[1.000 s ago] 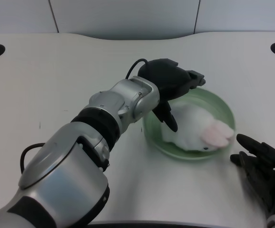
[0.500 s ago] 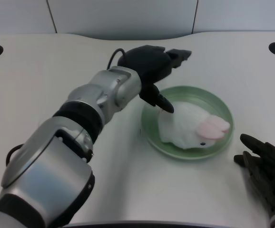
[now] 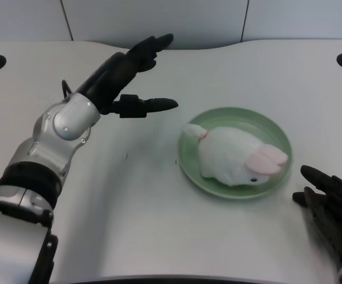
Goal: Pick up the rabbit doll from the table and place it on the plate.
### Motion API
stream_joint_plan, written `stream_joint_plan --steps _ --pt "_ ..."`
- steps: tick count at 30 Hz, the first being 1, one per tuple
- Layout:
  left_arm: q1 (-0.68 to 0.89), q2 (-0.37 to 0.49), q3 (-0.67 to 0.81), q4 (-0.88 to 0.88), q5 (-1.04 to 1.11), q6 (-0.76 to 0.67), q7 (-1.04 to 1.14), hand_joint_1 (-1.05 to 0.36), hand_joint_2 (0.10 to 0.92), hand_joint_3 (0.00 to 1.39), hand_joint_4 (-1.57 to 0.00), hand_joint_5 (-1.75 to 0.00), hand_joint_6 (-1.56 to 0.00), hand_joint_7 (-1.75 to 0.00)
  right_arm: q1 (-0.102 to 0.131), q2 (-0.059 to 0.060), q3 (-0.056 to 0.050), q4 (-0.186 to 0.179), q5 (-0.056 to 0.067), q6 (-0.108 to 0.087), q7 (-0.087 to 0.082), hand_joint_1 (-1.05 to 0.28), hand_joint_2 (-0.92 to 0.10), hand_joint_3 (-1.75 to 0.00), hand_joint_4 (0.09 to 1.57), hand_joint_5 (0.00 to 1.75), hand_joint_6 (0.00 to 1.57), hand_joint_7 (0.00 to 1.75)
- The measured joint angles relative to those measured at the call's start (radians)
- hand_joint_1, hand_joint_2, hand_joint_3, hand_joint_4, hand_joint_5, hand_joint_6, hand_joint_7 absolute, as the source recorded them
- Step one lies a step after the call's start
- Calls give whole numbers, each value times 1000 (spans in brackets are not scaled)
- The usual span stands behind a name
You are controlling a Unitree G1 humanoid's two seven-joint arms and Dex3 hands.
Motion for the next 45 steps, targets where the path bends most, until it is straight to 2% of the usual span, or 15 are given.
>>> stream_joint_plan --steps 4,7,11,14,15,19,26,30,39,42,45 --pt "140 12 83 -140 -123 34 -79 -601 921 202 -81 -952 -318 -162 0 -1 3 -2 -12 -2 -22 -317 -921 -302 719 772 924 15" --pt "258 11 150 -267 -225 108 -109 -559 921 221 -217 -887 -428 -135 0 0 6 -2 -21 -2 -35 -308 -921 -302 713 778 930 18" --pt "416 7 214 -450 -310 188 -108 -529 921 299 -286 -881 -481 -118 -2 2 5 -2 -23 -7 -35 -289 -921 -294 721 797 942 23" --pt "530 5 255 -578 -375 241 -111 -573 921 286 -301 -912 -524 -115 -5 6 -1 -2 -15 -12 -28 -289 -921 -292 714 815 947 26" --pt "561 4 270 -620 -403 268 -112 -597 921 289 -305 -926 -537 -113 -6 6 -1 -2 -15 -13 -29 -300 -921 -299 718 824 941 22" --pt "667 3 326 -800 -493 411 -112 -608 921 308 -314 -973 -576 -103 -6 7 4 -5 -31 -13 -53 -302 -921 -310 723 834 945 24" --pt "834 4 379 -1046 -618 618 -112 -548 921 310 -426 -1058 -663 -119 0 11 5 -38 -30 0 -48 -316 -921 -310 677 848 931 17" --pt "893 5 383 -1103 -629 666 -112 -556 921 336 -435 -1082 -696 -120 3 15 8 -45 -31 7 -47 -325 -921 -302 672 861 925 14" --pt "951 -10 387 -1076 -631 666 -132 -574 921 351 -480 -1170 -747 -116 4 14 12 -46 -32 11 -54 -331 -921 -303 662 867 925 13" --pt "951 -17 377 -1047 -631 647 -151 -565 921 369 -509 -1192 -772 -120 4 7 12 -46 -31 20 -47 -343 -921 -303 662 874 927 14" --pt "951 -31 375 -1011 -630 621 -172 -581 921 377 -518 -1207 -785 -120 4 6 9 -47 -24 29 -39 -330 -921 -299 669 875 925 13"
